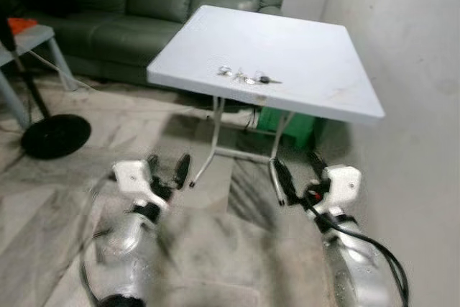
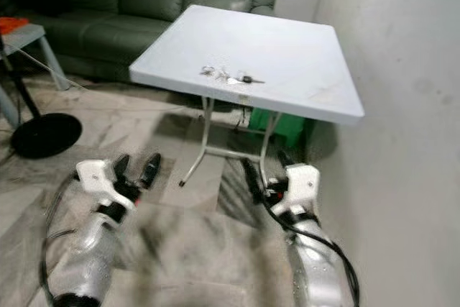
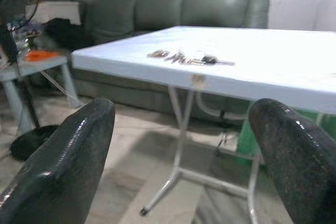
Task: Hang keys on a hook
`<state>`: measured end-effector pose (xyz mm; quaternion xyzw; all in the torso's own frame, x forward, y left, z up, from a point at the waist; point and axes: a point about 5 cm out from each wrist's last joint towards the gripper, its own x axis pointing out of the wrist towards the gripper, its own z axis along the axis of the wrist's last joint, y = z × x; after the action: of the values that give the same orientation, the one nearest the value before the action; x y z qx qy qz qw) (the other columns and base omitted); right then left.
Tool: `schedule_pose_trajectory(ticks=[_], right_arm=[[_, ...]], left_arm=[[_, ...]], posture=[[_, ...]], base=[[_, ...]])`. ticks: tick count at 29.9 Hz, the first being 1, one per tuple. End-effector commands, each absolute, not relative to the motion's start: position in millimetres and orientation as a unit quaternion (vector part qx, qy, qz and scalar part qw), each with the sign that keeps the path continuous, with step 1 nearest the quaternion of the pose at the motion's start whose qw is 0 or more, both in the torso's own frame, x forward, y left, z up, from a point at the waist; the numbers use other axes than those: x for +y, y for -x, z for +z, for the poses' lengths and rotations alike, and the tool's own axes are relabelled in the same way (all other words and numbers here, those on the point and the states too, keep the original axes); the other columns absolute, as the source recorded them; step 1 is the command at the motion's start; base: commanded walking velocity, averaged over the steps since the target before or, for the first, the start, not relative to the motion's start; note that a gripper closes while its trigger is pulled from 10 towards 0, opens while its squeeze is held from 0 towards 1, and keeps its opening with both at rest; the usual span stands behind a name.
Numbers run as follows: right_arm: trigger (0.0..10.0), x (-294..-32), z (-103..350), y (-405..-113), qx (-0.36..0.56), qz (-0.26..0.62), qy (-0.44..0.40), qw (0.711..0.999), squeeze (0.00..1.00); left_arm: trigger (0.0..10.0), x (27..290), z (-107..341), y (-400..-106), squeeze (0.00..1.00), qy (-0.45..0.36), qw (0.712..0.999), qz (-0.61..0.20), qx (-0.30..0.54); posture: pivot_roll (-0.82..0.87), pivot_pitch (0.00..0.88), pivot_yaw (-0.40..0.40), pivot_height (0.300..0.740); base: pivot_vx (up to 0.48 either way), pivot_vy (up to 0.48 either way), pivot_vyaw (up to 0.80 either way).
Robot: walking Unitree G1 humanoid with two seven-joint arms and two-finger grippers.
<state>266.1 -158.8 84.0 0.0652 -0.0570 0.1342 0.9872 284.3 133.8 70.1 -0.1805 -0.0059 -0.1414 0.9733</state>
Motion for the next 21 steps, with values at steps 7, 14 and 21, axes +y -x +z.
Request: schedule_pose_trajectory(ticks=[7, 14, 21], right_arm=[[10.0, -151.9, 89.7, -268.2, -0.068, 0.144, -0.071, 0.985, 0.0], [10.0, -151.8, 90.2, -267.8, -0.07, 0.148, -0.069, 0.984, 0.0], [10.0, -151.8, 90.5, -268.3, -0.071, 0.148, -0.069, 0.984, 0.0]], left_arm=[[10.0, 143.4, 71.8, -284.9, 0.0, 0.171, 0.977, -0.128, -0.008], [10.0, 142.8, 71.9, -284.9, 0.0, 0.172, 0.977, -0.129, -0.007], [10.0, 142.5, 71.7, -285.5, 0.0, 0.173, 0.977, -0.127, -0.007]], posture=[[0.05, 0.0, -0.083, 0.74], [0.05, 0.0, -0.084, 0.74], [0.05, 0.0, -0.084, 0.74]], base=[[0.39, 0.104, 0.0], [0.387, 0.257, 0.0], [0.393, 0.275, 0.0]])
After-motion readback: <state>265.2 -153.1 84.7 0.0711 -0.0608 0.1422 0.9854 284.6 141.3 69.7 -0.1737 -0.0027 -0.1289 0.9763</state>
